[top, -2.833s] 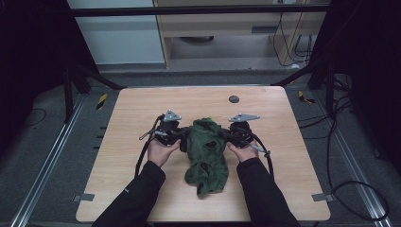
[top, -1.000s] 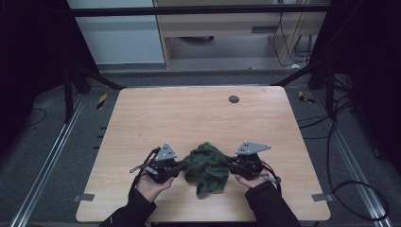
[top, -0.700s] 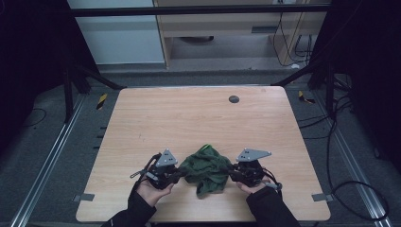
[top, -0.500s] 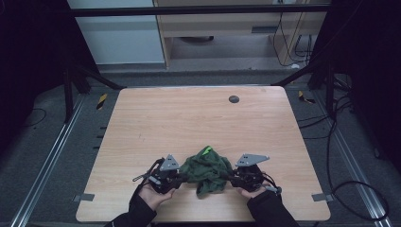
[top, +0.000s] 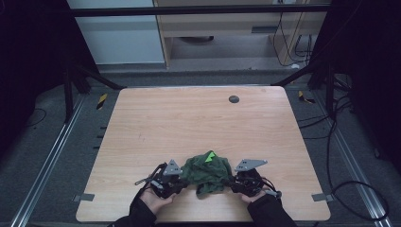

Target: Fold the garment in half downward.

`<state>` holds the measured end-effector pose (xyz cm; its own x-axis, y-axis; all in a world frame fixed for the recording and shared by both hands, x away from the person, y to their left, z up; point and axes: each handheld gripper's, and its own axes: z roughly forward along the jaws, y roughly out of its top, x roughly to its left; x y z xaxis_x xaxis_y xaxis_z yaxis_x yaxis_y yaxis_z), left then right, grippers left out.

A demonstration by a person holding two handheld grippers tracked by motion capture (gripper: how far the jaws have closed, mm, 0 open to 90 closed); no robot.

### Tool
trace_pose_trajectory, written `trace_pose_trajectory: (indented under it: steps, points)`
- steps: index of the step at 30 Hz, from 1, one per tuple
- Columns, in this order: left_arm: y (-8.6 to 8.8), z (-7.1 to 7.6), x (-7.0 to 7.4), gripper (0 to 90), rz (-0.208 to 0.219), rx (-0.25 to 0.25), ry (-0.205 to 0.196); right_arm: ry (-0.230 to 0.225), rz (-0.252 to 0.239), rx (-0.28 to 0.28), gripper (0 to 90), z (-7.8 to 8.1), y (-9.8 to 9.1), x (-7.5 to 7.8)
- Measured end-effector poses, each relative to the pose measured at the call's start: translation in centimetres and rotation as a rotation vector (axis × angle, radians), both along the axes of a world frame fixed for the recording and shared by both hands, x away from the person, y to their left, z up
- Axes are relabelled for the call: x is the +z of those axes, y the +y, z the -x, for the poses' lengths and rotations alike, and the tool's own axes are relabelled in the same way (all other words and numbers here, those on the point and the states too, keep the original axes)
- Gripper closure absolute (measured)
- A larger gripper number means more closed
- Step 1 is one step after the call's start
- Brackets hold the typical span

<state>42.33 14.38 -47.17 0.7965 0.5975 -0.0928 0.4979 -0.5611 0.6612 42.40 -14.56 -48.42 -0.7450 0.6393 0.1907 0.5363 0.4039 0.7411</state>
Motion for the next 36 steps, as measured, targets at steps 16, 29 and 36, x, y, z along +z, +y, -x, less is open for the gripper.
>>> trace_pose_trajectory:
  steps: [16, 29, 36]
  points:
    - [0.3, 0.4, 1.0, 75.5, 0.028, 0.013, -0.042, -0.003, -0.028, -0.002, 64.6, 0.5, -0.3, 0.5]
    - [1.3, -1.1, 3.9, 65.0, 0.091, 0.081, -0.097, -0.071, -0.126, -0.070, 64.0, -0.3, -1.7, 3.3]
    - [0.3, -3.0, 4.2, 63.5, 0.107, 0.088, -0.079, -0.083, -0.134, -0.092, 66.1, -1.7, -1.0, 3.6]
